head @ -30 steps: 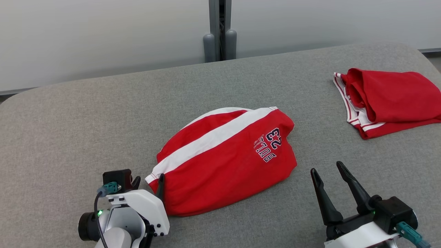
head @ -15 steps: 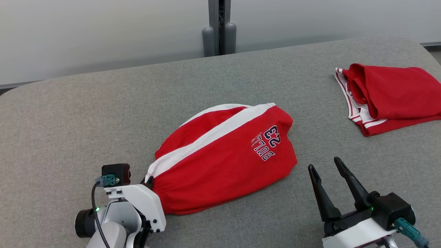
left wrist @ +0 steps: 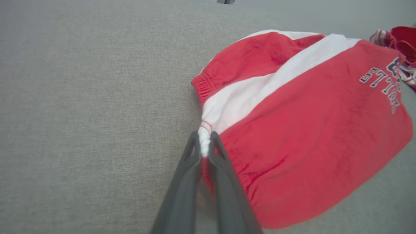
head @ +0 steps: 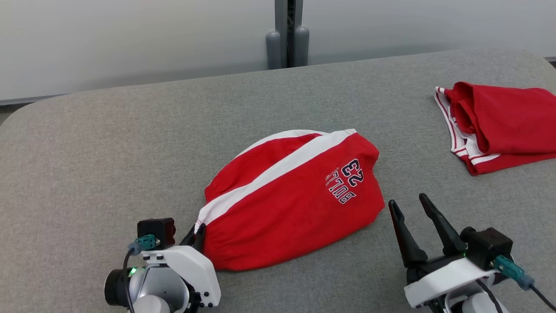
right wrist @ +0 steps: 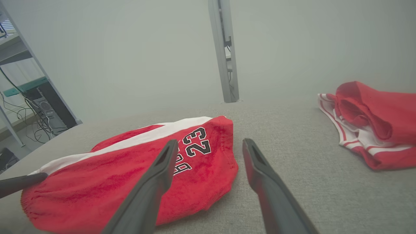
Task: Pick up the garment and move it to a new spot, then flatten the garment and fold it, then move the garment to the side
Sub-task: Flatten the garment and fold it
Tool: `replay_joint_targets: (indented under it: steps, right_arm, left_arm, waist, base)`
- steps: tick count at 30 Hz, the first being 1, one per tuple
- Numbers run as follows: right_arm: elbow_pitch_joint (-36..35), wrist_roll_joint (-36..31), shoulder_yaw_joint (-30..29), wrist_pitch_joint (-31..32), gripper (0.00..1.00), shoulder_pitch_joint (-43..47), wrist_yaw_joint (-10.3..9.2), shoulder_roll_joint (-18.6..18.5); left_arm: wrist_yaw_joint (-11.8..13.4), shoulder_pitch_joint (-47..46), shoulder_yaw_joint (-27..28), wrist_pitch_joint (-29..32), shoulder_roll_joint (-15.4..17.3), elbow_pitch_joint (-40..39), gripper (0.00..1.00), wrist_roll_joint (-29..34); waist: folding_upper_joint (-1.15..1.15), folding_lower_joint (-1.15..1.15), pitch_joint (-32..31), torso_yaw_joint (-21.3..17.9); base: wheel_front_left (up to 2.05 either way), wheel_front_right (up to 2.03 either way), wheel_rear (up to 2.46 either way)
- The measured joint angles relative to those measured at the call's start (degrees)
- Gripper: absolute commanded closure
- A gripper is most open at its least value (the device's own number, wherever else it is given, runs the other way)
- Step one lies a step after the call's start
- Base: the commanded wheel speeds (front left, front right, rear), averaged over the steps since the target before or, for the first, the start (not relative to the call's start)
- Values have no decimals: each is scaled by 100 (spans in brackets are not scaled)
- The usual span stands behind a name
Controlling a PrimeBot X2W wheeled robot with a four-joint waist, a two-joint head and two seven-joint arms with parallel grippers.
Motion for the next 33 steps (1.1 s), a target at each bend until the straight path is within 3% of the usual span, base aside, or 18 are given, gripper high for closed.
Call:
replay_joint_targets:
  steps: [6, 21, 33]
  right_arm:
    - [1357, 1060, 605, 212, 0, -1263, -1, -468]
    - [3221, 3207, 1726, 3659, 0, -4278, -1, -1435]
    - [3906, 3940, 2025, 5314, 0, -5141, -1, -1744]
  left_arm:
    - [-1, 92, -211, -35, -66, -250, 100, 60]
    - [-32, -307, -829, -141, -254, -392, 100, 145]
    - [27, -642, -1362, -313, -318, -308, 100, -42]
  waist:
    - [0, 0, 74, 205]
    - [0, 0, 602, 883]
    - [0, 0, 1174, 1423]
  base:
    - [0, 0, 0]
    - [0, 0, 0]
    - [0, 0, 0]
